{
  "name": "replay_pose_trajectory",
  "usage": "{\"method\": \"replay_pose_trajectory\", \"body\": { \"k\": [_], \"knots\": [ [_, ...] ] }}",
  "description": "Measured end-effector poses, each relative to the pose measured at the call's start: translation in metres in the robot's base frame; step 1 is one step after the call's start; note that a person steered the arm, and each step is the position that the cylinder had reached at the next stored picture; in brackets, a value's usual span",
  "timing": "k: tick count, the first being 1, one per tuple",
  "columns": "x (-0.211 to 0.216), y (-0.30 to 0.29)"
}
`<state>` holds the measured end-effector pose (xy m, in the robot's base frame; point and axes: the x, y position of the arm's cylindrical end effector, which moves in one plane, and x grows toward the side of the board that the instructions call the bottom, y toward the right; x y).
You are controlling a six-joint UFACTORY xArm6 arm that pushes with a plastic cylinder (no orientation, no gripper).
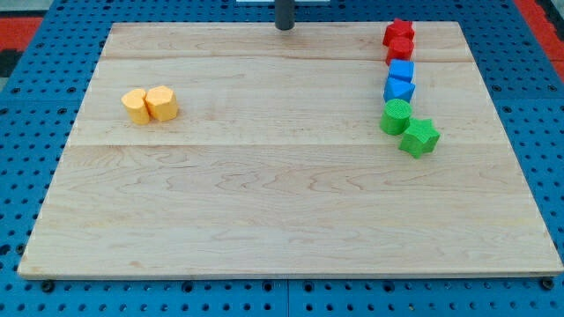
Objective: Separate the red star and red circle
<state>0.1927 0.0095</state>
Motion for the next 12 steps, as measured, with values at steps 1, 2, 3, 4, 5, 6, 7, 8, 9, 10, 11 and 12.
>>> {"method": "replay_pose_trajectory", "body": {
  "k": [1, 2, 3, 4, 5, 6, 7, 8, 9, 10, 11, 12],
  "knots": [
    [0.000, 0.028],
    [-0.001, 0.070],
    [-0.001, 0.088],
    [-0.001, 0.103],
    [0.000, 0.120],
    [-0.001, 0.133],
    [-0.001, 0.145],
    [-0.001, 0.162],
    [0.000, 0.174],
    [-0.001, 0.188],
    [-0.002, 0.208],
    [-0.001, 0.228]
  ]
}}
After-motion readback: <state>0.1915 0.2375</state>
